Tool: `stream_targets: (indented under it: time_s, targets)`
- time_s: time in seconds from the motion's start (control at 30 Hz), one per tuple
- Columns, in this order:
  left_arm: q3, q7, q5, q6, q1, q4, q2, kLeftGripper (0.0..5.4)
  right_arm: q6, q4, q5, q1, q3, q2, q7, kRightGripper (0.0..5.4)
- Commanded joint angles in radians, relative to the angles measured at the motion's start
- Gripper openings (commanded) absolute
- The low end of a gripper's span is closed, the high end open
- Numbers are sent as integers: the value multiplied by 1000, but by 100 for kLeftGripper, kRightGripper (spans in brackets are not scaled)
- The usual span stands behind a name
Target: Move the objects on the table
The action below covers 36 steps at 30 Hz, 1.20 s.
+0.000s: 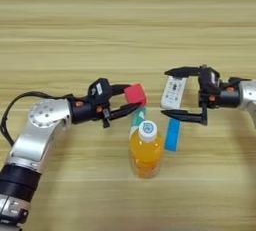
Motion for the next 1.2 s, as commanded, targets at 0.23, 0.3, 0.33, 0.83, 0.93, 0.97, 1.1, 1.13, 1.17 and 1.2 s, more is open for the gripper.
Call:
stream_targets:
  time_s: [0.23, 0.3, 0.33, 0.83, 0.93, 0.97, 1.1, 1.13, 1.17, 1.2]
  targets:
    - [-18, -7, 9, -21, -31, 15, 6, 227, -20, 54, -54, -43, 35, 29, -16, 540]
    - [-23, -8, 12, -25, -33, 20, 5, 227, -27, 62, -65, -46, 43, 34, -18, 540]
    - [-25, -11, 12, -26, -33, 19, 5, 227, -28, 65, -68, -48, 45, 37, -20, 540]
    - [-55, -10, 21, -37, -27, 21, 10, 227, -45, 107, -110, -96, 77, 78, -28, 540]
    - [-57, -10, 21, -37, -23, 19, 10, 227, -42, 103, -110, -101, 81, 80, -23, 540]
    - [-58, -9, 21, -37, -23, 18, 10, 227, -42, 103, -111, -103, 83, 81, -22, 540]
    - [-59, -8, 21, -37, -21, 16, 9, 227, -44, 109, -120, -107, 91, 81, -19, 540]
    - [-60, -8, 21, -37, -21, 15, 8, 227, -46, 111, -123, -108, 93, 82, -19, 523]
    - [-60, -7, 21, -37, -21, 15, 8, 227, -47, 114, -125, -109, 94, 82, -19, 518]
    - [-61, -7, 21, -37, -21, 15, 7, 227, -48, 117, -126, -110, 96, 83, -19, 508]
